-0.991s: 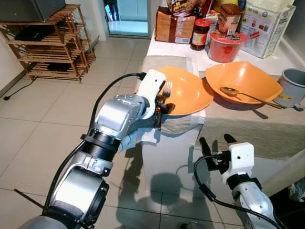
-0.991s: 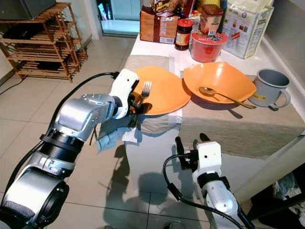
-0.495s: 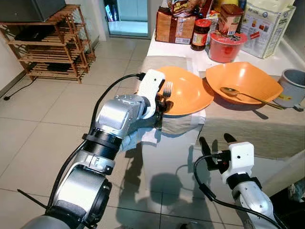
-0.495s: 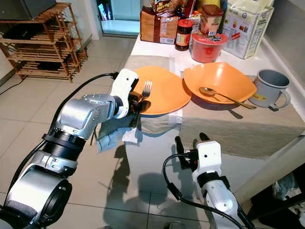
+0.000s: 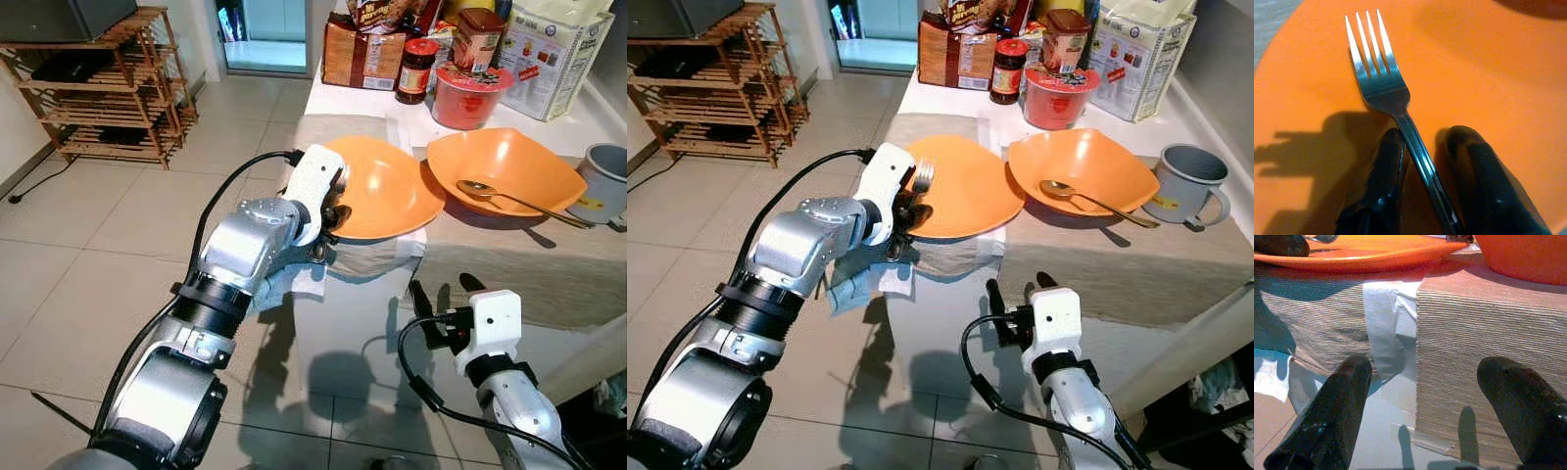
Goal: Setting the table
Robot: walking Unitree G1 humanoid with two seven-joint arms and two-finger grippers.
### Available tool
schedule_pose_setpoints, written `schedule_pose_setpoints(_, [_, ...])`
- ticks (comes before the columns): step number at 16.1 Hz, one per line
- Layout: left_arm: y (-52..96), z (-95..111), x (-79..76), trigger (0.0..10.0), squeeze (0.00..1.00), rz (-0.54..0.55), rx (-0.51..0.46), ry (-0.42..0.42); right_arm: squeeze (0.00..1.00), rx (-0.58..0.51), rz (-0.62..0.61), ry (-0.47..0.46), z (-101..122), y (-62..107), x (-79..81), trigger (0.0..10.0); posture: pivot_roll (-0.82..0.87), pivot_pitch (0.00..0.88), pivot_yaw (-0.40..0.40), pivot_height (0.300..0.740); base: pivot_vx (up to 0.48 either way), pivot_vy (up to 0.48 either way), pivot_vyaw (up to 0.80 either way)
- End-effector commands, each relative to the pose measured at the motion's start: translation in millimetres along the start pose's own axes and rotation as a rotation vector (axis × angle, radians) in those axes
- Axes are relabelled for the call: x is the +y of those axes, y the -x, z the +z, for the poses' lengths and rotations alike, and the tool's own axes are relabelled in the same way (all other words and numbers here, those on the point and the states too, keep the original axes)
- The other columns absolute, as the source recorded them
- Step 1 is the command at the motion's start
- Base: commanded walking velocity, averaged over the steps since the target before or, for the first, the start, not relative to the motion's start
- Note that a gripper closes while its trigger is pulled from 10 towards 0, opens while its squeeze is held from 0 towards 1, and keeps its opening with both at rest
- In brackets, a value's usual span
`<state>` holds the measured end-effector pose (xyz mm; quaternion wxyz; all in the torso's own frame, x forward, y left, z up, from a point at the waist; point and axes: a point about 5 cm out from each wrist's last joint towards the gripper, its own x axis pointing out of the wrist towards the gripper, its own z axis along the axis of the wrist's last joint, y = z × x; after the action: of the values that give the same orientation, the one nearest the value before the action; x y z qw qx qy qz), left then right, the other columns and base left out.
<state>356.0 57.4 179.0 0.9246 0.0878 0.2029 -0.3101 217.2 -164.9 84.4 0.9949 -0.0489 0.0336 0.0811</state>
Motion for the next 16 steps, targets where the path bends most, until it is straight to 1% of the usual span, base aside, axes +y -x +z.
schedule_pose_setpoints(1, [1.3, 1, -1.0, 0.0, 0.00, 0.005, -0.040, 0.029, 0.00, 0.004, 0.006, 0.013, 1, -1.1, -0.5, 10.0, -0.11, 0.006, 0.036, 0.727, 0.000, 0.000, 0.00])
schedule_pose_setpoints(2, [3.0, 6, -1.9, 0.0, 0.00, 0.004, -0.087, 0.037, 0.00, 0.005, 0.006, 0.014, 1, -1.0, -0.6, 10.0, -0.11, 0.004, 0.034, 0.727, 0.000, 0.000, 0.00])
schedule_pose_setpoints(3, [8.0, 16, -4.7, 0.0, 0.00, -0.006, -0.194, 0.063, 0.00, 0.010, 0.008, 0.014, 0, -0.7, -0.8, 10.0, -0.11, 0.002, 0.032, 0.727, 0.000, 0.000, 0.00])
schedule_pose_setpoints(4, [9.0, 17, -5.3, 0.0, 0.00, -0.008, -0.210, 0.073, 0.00, 0.011, 0.008, 0.013, 0, -0.6, -0.8, 10.0, -0.11, 0.002, 0.032, 0.727, 0.000, 0.000, 0.00])
schedule_pose_setpoints(6, [18.2, 22, -2.7, 0.0, 0.00, 0.023, -0.308, 0.098, 0.00, 0.019, 0.010, 0.012, -2, 0.4, -1.2, 10.0, -0.11, 0.003, 0.030, 0.727, 0.000, 0.000, 0.00])
schedule_pose_setpoints(7, [21.8, 22, 0.7, 0.0, 0.00, 0.056, -0.337, 0.099, 0.00, 0.023, 0.011, 0.011, -3, 0.7, -1.2, 10.0, -0.11, 0.005, 0.029, 0.727, 0.000, 0.000, 0.00])
schedule_pose_setpoints(9, [24.8, 20, 5.6, 0.0, 0.00, 0.097, -0.352, 0.131, 0.00, 0.026, 0.013, 0.008, -4, 1.1, -0.9, 10.0, -0.11, 0.005, 0.029, 0.727, 0.000, 0.000, 0.00])
schedule_pose_setpoints(10, [25.2, 15, 4.5, 0.0, 0.00, 0.092, -0.329, 0.099, 0.00, 0.032, 0.020, 0.006, -5, 0.9, 0.2, 10.0, -0.10, 0.007, 0.024, 0.727, 0.000, 0.000, 0.00])
schedule_pose_setpoints(11, [25.3, 16, 4.3, 2.2, 0.00, 0.096, -0.323, 0.068, 0.00, 0.033, 0.026, 0.006, -5, 0.5, 0.7, 10.0, -0.09, 0.009, 0.023, 0.727, 0.000, 0.000, 0.00])
schedule_pose_setpoints(12, [25.7, 18, 4.8, 9.6, 0.00, 0.098, -0.323, 0.049, 0.00, 0.033, 0.027, 0.007, -5, 0.1, 0.7, 10.0, -0.09, 0.009, 0.023, 0.727, 0.000, 0.000, 0.00])
schedule_pose_setpoints(13, [28.1, 25, 7.9, 10.0, 0.85, 0.112, -0.335, 0.000, 0.00, 0.032, 0.027, 0.009, -5, -0.7, 0.3, 10.0, -0.09, 0.010, 0.024, 0.727, 0.000, 0.000, 0.00])
schedule_pose_setpoints(14, [31.5, 31, 6.9, 10.0, 1.00, 0.086, -0.350, -0.025, 0.00, 0.031, 0.027, 0.010, -5, -0.7, 0.1, 10.0, -0.09, 0.010, 0.025, 0.727, 0.000, 0.000, 0.00])
schedule_pose_setpoints(16, [39.4, 44, 6.3, 10.0, 1.00, 0.074, -0.395, -0.071, 0.00, 0.032, 0.026, 0.009, -5, -0.3, 0.0, 10.0, -0.10, 0.009, 0.027, 0.727, 0.000, 0.000, 0.00])
